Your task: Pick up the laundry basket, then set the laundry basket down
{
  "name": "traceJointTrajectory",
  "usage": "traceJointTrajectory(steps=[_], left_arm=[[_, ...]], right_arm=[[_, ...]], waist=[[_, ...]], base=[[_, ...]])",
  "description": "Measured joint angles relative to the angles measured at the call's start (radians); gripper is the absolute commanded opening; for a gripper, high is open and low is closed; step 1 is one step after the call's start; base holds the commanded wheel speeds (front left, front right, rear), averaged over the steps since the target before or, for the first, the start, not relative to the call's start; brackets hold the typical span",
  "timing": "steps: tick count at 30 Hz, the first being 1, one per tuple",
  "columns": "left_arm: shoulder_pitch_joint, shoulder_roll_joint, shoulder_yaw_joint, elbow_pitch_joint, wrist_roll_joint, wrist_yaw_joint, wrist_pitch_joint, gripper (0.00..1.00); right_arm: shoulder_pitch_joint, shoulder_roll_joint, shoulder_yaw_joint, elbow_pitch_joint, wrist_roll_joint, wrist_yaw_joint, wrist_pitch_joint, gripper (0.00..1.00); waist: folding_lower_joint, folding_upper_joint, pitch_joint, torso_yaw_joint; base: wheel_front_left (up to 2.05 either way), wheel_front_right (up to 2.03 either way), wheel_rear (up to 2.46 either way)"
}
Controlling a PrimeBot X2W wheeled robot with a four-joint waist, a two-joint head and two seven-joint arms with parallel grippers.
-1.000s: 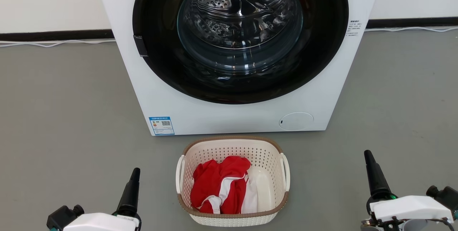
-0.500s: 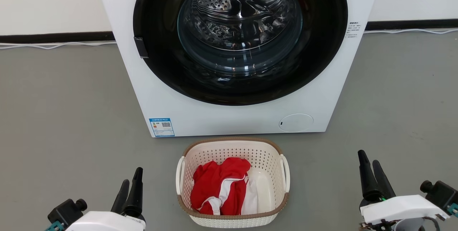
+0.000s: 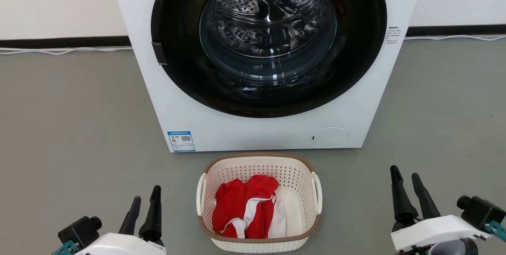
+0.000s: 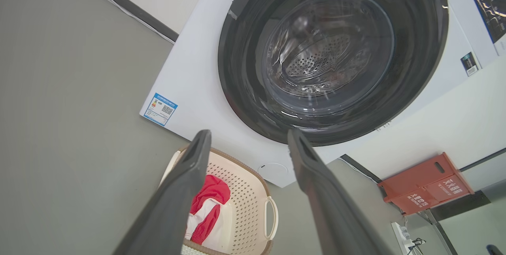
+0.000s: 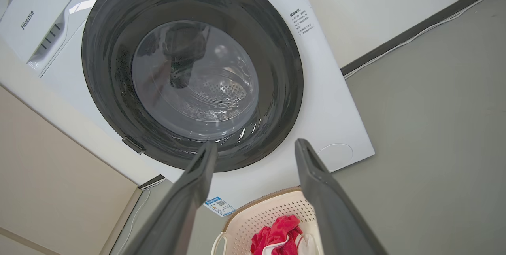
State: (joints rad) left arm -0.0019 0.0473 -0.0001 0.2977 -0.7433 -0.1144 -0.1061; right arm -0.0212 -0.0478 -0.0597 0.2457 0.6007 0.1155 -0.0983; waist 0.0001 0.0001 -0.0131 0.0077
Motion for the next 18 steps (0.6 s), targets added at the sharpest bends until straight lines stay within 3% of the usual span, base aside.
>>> traceJointTrajectory(steps=[18], left_arm=[[0.012, -0.001, 0.000, 0.001, 0.219, 0.000, -0.045, 1.00]], right_arm=[[0.000, 0.000, 0.006, -0.002, -0.233, 0.000, -0.046, 1.00]], waist=[[0.0000, 0.0000, 0.000, -0.004]], base=[[0.00, 0.00, 0.00]])
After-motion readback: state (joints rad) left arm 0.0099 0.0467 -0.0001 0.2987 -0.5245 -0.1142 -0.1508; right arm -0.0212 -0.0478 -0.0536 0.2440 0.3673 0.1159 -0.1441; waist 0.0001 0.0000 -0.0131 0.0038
